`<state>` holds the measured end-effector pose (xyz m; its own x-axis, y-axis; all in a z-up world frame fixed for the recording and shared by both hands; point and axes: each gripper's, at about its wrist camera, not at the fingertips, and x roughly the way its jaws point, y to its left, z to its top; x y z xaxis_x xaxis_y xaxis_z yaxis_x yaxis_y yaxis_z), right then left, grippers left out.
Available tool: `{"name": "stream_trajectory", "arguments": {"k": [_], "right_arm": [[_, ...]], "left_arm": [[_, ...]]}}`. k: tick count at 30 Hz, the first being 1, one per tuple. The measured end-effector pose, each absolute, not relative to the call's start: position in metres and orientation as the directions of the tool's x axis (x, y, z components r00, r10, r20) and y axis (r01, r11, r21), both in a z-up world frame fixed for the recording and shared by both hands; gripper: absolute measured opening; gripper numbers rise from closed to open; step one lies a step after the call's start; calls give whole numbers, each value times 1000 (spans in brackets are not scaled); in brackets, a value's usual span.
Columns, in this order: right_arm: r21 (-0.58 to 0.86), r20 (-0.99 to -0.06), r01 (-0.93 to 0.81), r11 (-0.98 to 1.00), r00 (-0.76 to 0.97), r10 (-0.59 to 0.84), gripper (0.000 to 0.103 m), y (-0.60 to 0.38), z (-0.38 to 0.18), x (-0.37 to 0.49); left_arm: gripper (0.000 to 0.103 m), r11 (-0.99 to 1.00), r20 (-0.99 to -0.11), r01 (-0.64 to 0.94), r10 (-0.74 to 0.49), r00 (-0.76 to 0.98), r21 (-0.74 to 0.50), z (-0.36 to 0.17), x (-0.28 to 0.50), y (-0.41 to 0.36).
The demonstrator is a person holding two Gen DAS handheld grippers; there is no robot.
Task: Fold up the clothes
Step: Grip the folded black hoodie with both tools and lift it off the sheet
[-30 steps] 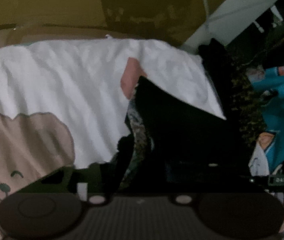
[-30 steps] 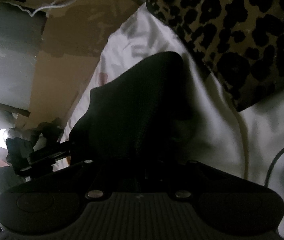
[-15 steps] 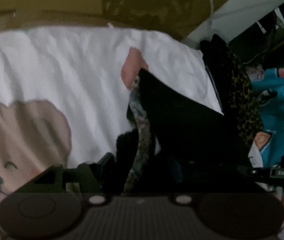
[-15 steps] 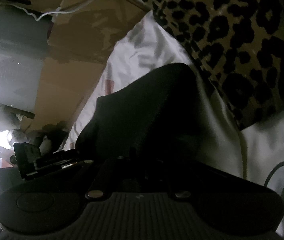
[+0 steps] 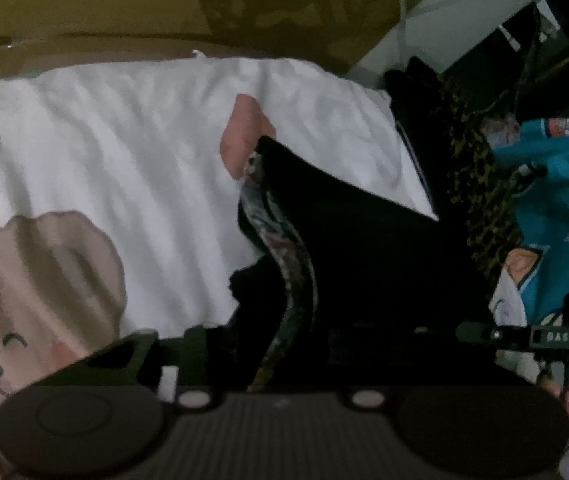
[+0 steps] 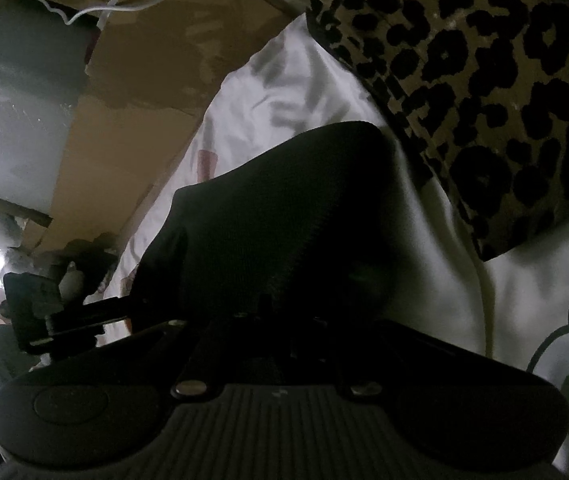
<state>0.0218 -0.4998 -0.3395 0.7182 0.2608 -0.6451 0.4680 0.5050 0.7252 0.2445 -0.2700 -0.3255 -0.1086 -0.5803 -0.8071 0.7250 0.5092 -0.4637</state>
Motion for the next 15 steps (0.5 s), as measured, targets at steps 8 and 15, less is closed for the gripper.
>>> {"name": "stream_trajectory", "arguments": {"k": [8, 15], "right_arm": [[706, -647, 444, 552, 721, 246, 6, -492, -317, 25], [644, -665, 399, 653, 713, 221, 6, -476, -288, 29]], "left_arm": [[34, 510, -784, 721, -617, -74, -469, -303, 235, -257], [33, 508, -778, 739, -627, -35, -442, -280, 222, -249]]}}
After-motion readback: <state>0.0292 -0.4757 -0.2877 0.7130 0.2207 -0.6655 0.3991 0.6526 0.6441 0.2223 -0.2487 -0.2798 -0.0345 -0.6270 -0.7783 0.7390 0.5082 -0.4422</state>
